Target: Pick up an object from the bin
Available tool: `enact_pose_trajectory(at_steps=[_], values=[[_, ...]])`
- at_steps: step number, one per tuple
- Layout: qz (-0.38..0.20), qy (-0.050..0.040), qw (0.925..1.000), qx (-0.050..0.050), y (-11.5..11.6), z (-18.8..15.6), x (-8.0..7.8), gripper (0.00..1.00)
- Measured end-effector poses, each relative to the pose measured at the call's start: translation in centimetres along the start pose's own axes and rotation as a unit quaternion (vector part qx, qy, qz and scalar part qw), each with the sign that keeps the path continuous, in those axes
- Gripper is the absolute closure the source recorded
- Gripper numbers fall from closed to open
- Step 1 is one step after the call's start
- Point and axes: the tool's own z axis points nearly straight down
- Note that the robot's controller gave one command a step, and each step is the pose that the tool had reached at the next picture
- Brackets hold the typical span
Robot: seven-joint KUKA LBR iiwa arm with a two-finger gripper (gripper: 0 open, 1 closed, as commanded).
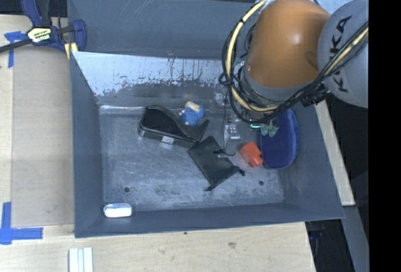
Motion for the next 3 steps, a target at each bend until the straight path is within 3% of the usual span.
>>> enact_pose_trajectory(at_steps=[1,2,3], values=[[-0.066,-0.0008,0.9978,0.000,-5.7,15.7,2.1,0.00],[-0.066,-0.0048,0.9978,0.000,-5.5,15.2,1.9,1.00],[-0.079,-0.0089,0.9968,0.001,-7.5,1.3,0.7,1.00]])
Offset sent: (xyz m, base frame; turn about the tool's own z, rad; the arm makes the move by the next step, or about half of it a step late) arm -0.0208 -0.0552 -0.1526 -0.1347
